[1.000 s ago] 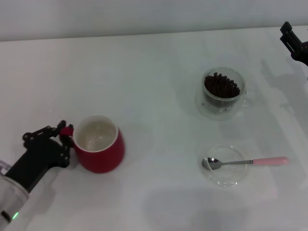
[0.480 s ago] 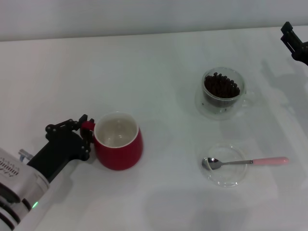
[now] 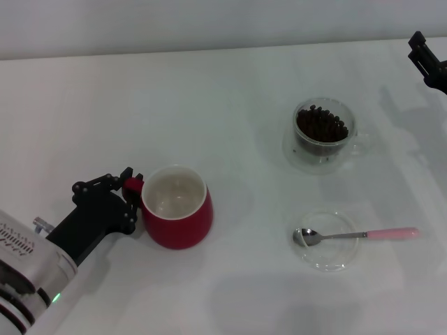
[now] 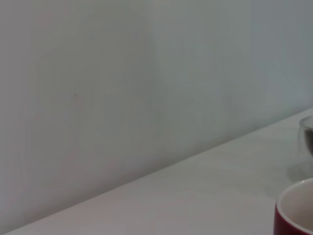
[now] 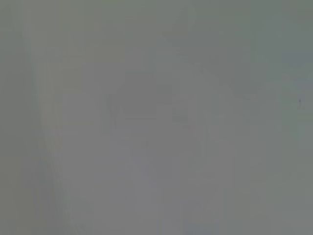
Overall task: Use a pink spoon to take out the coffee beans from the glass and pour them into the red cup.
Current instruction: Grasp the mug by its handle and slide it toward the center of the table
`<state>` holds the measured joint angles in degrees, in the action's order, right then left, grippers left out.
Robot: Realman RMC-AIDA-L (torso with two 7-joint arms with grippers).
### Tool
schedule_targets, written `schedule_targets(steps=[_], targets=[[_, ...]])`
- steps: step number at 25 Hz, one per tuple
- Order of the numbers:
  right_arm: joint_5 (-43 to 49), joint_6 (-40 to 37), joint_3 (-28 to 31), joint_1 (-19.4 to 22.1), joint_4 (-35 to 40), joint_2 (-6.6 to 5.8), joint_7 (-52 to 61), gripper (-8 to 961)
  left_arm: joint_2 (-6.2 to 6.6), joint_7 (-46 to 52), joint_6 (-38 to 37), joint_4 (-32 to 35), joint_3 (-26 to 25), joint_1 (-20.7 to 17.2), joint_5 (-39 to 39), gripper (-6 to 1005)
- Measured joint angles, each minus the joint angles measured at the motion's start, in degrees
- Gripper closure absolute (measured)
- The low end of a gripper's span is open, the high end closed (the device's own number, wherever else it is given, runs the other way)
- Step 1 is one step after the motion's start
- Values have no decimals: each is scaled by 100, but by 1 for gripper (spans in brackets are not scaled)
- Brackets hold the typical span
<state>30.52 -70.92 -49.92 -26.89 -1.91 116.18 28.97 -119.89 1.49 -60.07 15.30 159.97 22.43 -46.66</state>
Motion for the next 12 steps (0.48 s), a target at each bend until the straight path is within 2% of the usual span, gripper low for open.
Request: schedule_targets(steps=[4,9,12], targets=[[1,-1,0,0,1,0,14,95,1,0,1,0,0,-37,-4,885],[15,-1,0,0,10,0,73,95,14,0,-39,9,-1,-94,-6,721],[22,-2,0,1,13,0,74,95,25,0,-44,9,-17,-145,-5,587]])
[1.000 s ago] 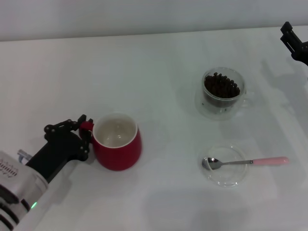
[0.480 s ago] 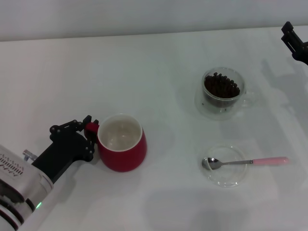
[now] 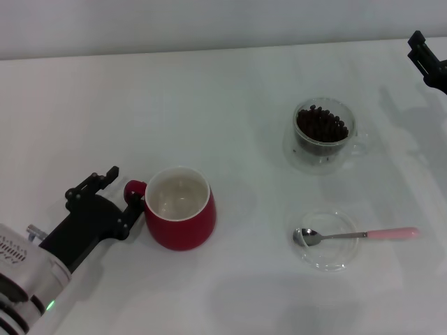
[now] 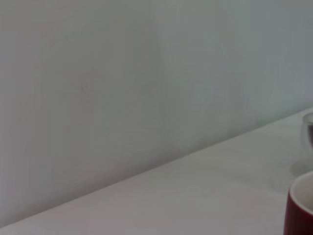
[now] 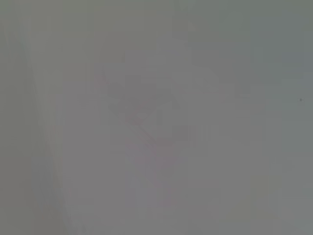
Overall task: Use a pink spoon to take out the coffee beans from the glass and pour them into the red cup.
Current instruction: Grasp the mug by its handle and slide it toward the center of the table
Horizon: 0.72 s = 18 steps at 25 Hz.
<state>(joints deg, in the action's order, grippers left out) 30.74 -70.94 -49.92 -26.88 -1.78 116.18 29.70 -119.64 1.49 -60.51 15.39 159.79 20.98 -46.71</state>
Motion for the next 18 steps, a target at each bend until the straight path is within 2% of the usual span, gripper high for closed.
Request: schedule_targets(steps=[2,8,16,18], targets=[[4,-3,0,3,1,0,0,95,5,0,-2,-5,-12,-39,1,497],[9,-8,-24,1,12,0,0,96,12,0,-8,-42,2,-118,5,327],[22,-15,-45,-18,23,0,82,96,19,-538,-328,-29,-8,-364,0,123],[22,-20,-49,-19,27,0,83,96,18,-587,-444,-27,-9,-444,-3,123]])
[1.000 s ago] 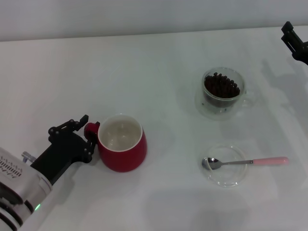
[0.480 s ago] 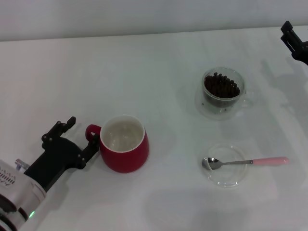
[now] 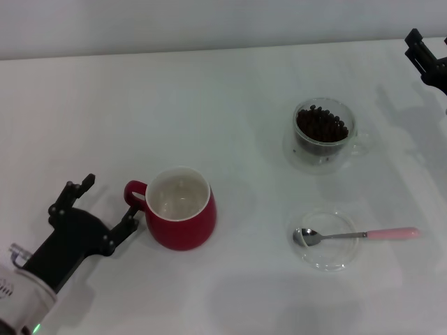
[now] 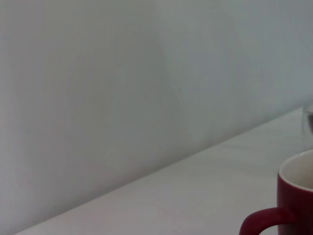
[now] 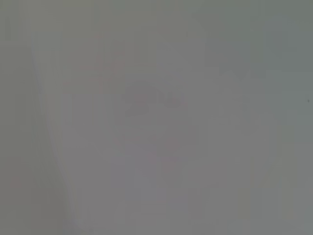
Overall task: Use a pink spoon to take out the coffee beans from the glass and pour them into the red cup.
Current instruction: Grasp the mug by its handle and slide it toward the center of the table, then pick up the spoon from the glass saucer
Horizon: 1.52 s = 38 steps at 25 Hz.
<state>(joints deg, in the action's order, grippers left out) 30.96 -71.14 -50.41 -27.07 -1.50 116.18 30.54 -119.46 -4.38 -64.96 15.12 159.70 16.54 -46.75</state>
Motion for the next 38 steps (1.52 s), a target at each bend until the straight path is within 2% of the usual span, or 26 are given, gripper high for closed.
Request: schedule_targets(steps=[8,12,15,19,26,31,38], targets=[[0,-176,17,94,-36,-13,449,96,10,-8,-834,-61,-52,-573,-221,123],[21,-671,-89,408,-35,-53,1429,96,12,59,-1273,-126,-54,-836,-772,128],[73,-958,-478,750,-56,-72,2039,96,10,182,-1438,-134,-53,-936,-1185,133],[97,-1508,-1071,1267,-275,-91,3039,96,3,274,-1557,-134,-53,-962,-1735,134],[132,-2915,-1151,2010,-963,-119,3452,99,3,266,-1763,-112,-52,-846,-1872,136],[312,-3252,-1366,2171,-1435,-126,3448,102,0,259,-1783,-94,-51,-672,-1885,137],[815,-2963,-1435,2196,-1820,-106,3309,110,-9,256,-1772,-81,-36,-524,-1884,138]])
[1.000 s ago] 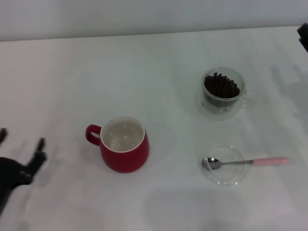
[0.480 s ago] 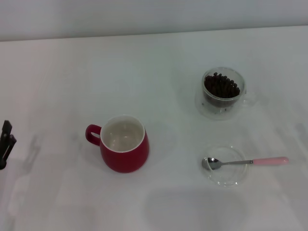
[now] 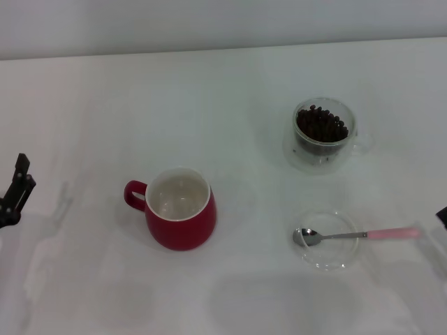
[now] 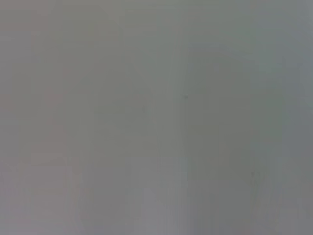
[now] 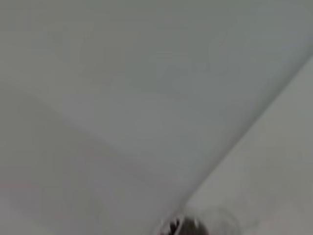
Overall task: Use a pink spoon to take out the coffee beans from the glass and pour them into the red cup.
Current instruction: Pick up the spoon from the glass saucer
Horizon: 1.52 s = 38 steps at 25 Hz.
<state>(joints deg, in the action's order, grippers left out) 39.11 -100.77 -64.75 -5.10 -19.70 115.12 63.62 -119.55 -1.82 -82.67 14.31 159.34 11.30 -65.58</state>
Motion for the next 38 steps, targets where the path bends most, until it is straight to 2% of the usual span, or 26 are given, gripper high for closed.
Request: schedule_targets(steps=[6,13,22,30,38], targets=[[342,239,146,-74,-24,24,-20,110,-3,10,19,28,29,72,36,137],[1444,846,1069,-232,21,27,-147,110,-7,14,29,46,28,88,37,137],[1777,964,1180,-337,104,27,-123,121,-7,15,35,55,31,113,36,138],[1835,973,1173,-369,120,27,-9,314,0,15,39,72,37,128,35,137],[1854,1059,1157,-377,127,27,169,631,-8,16,41,89,44,154,47,137]])
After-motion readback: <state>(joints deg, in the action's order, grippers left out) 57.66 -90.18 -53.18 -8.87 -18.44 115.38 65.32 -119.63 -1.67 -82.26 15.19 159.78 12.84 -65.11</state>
